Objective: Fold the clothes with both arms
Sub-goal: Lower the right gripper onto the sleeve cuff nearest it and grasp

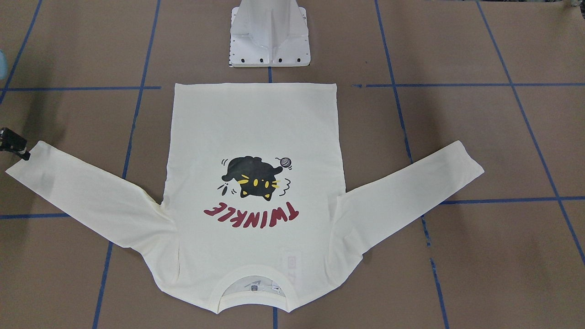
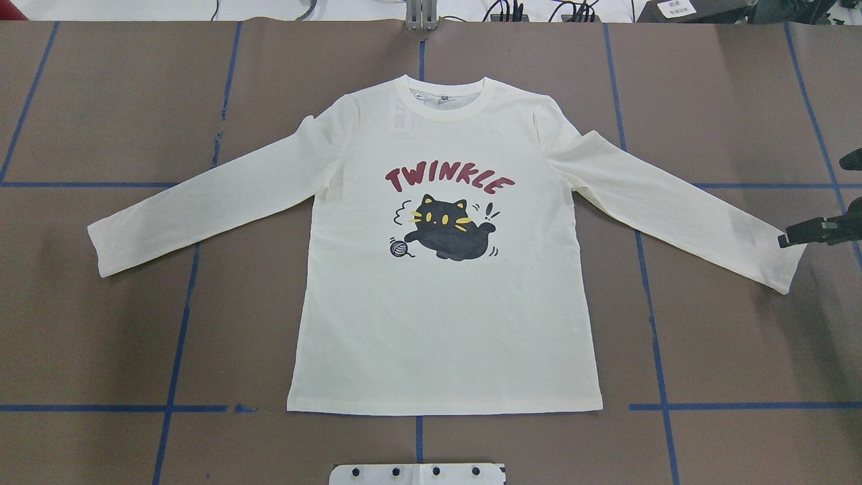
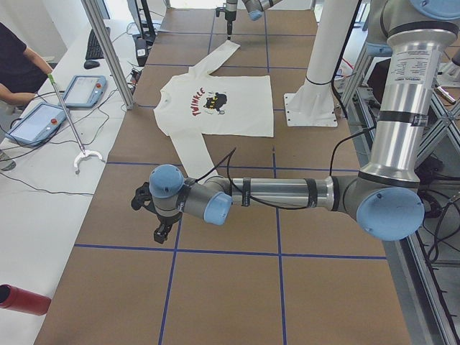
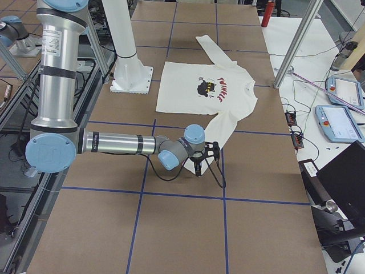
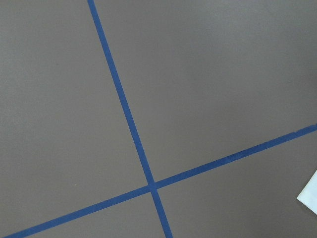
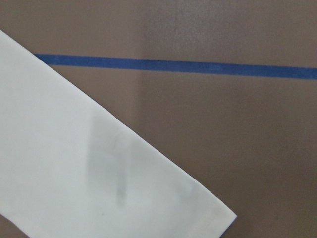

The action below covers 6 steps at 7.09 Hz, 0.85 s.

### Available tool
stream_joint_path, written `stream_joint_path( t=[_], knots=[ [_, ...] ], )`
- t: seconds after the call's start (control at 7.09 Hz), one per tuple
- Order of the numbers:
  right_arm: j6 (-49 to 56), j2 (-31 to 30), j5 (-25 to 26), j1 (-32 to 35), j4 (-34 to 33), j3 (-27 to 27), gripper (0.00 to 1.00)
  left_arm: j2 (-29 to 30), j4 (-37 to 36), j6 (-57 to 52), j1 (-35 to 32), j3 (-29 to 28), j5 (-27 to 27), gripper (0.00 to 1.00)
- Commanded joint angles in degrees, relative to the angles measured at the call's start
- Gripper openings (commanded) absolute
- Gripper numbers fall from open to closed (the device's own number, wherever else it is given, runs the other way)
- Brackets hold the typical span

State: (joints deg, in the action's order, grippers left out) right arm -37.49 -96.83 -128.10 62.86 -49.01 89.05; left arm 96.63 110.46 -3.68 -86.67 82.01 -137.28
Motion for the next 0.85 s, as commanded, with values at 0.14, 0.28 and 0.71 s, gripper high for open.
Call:
stream_joint_path(
  t=[0.14, 0.28, 0.71],
  knots=[
    [0.0, 0.0, -0.1, -2.8, -0.1, -2.3, 1.0, 0.1, -0.1, 2.6, 0.0, 1.4, 0.0, 1.0],
    [0.0, -0.1, -0.2, -3.2, -0.5, -2.6, 1.0, 0.1, -0.1, 3.8, 0.0, 1.9, 0.1, 1.0],
    [0.0, -0.2, 0.1, -3.5, -0.6, -3.4, 1.0, 0.1, -0.1, 3.9, 0.0, 2.2, 0.0, 1.0]
  ],
)
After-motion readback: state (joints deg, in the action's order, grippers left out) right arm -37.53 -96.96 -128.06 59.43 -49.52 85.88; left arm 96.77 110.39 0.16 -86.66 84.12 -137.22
